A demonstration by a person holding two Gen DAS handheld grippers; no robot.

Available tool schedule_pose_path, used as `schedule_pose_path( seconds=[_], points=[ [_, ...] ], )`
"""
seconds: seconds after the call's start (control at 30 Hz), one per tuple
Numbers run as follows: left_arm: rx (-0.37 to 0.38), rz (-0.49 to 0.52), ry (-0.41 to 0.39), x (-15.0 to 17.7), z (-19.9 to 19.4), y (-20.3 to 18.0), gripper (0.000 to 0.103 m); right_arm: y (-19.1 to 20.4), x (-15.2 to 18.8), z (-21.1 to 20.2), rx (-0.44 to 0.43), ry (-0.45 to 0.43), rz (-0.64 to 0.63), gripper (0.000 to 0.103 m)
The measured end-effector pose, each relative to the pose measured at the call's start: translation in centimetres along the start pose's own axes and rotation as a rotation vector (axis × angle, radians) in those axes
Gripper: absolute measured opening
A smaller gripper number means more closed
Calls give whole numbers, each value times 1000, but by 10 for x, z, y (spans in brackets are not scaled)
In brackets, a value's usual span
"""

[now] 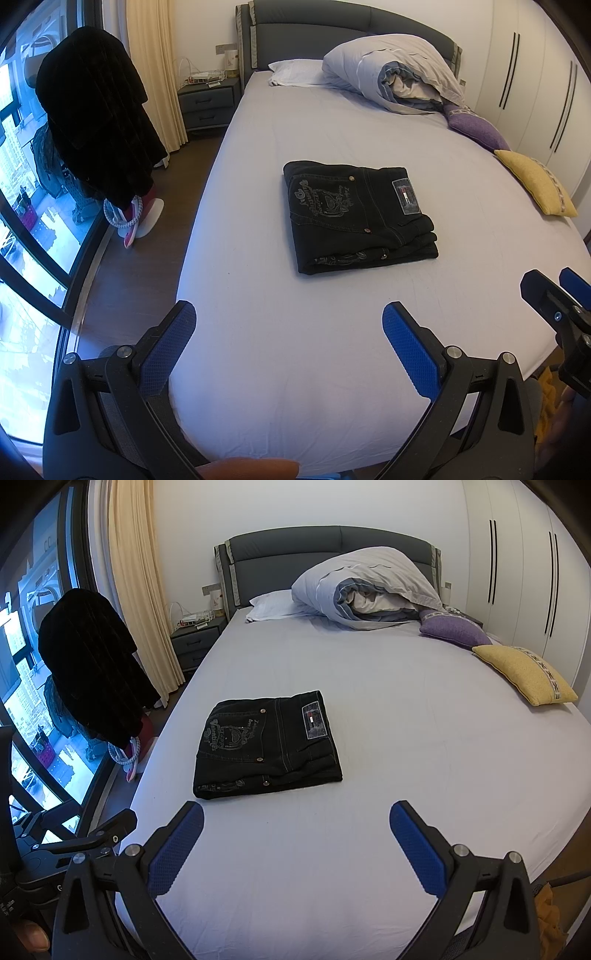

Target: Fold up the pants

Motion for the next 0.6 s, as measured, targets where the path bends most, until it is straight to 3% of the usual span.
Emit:
schedule_pose_path(
  seconds=[0.6],
  points=[
    [0, -25, 12, 6, 10, 2, 103, -5, 5, 5, -10, 19, 1, 103]
  ],
)
Point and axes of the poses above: each gripper's, at about its wrist camera, not at the fingertips, and z roughly the way its jaws point, y to its left, x to its underside, the point moved 8 cm from there along z, roughly the way its jaws point, and after that the axes turned 4 degrees about z, right-handed, at the moved point
